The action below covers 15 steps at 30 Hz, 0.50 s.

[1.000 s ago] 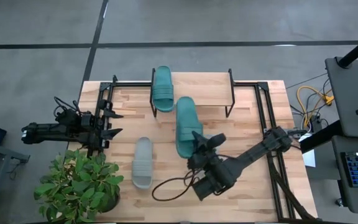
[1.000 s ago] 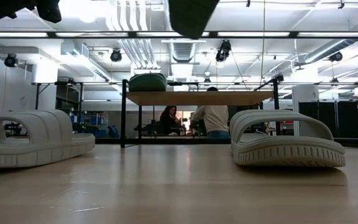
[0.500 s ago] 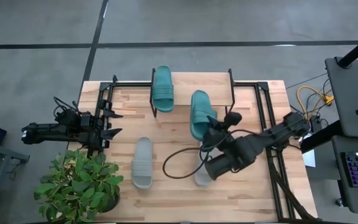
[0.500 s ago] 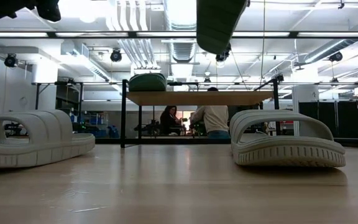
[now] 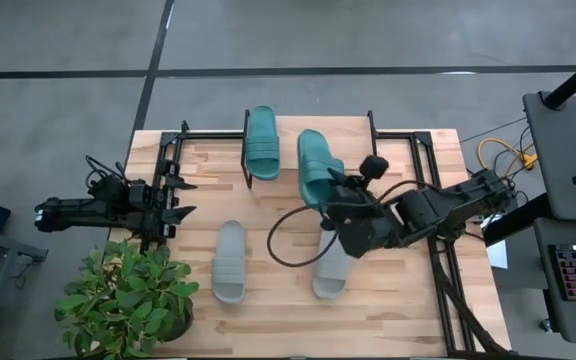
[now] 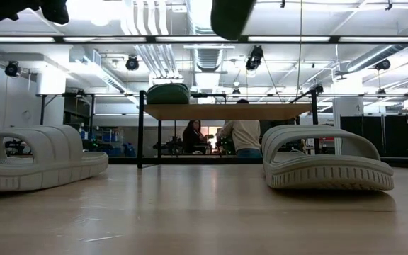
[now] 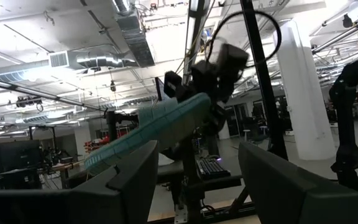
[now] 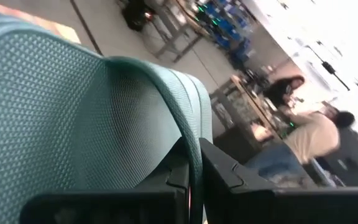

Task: Pick and place slides into the shelf
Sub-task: Put the green slide on the shelf next to the other green slide

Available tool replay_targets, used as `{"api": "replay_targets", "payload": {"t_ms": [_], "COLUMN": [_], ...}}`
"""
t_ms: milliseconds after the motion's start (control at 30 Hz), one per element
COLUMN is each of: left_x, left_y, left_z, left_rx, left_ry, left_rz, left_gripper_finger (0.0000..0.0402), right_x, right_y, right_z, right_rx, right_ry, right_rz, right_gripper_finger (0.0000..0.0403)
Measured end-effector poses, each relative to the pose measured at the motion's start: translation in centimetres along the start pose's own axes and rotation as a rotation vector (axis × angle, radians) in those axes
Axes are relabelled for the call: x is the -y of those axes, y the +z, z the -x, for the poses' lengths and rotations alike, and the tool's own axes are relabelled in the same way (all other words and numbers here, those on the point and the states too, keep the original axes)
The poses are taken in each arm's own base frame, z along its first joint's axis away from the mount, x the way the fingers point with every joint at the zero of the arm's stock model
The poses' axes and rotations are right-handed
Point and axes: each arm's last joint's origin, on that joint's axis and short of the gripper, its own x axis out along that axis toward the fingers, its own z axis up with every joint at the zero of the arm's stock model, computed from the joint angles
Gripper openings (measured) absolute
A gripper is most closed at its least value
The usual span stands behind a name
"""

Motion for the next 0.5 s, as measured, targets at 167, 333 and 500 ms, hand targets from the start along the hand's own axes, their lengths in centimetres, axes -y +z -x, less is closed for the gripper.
{"api": "replay_targets", "payload": {"t_ms": [167, 333, 500], "left_x": [0.0, 0.0, 0.0], "left_y": [0.0, 0.0, 0.0], "left_z": [0.0, 0.0, 0.0], "left_rx": [-0.001, -0.002, -0.003], "left_ry": [0.0, 0.0, -0.001], "left_rz": [0.001, 0.001, 0.001], "left_gripper_finger": [0.0208, 0.0208, 0.0208], "right_x": [0.7, 1.8, 2.9], "right_y": [1.9, 2.7, 2.2], "right_z": [-1.1, -2.8, -5.2], "right_rx": [0.088, 0.158, 0.118], "right_ry": [0.163, 0.268, 0.232], "right_rz": [-0.006, -0.017, 0.009], "right_gripper_finger": [0.0013, 0.0013, 0.0013]}}
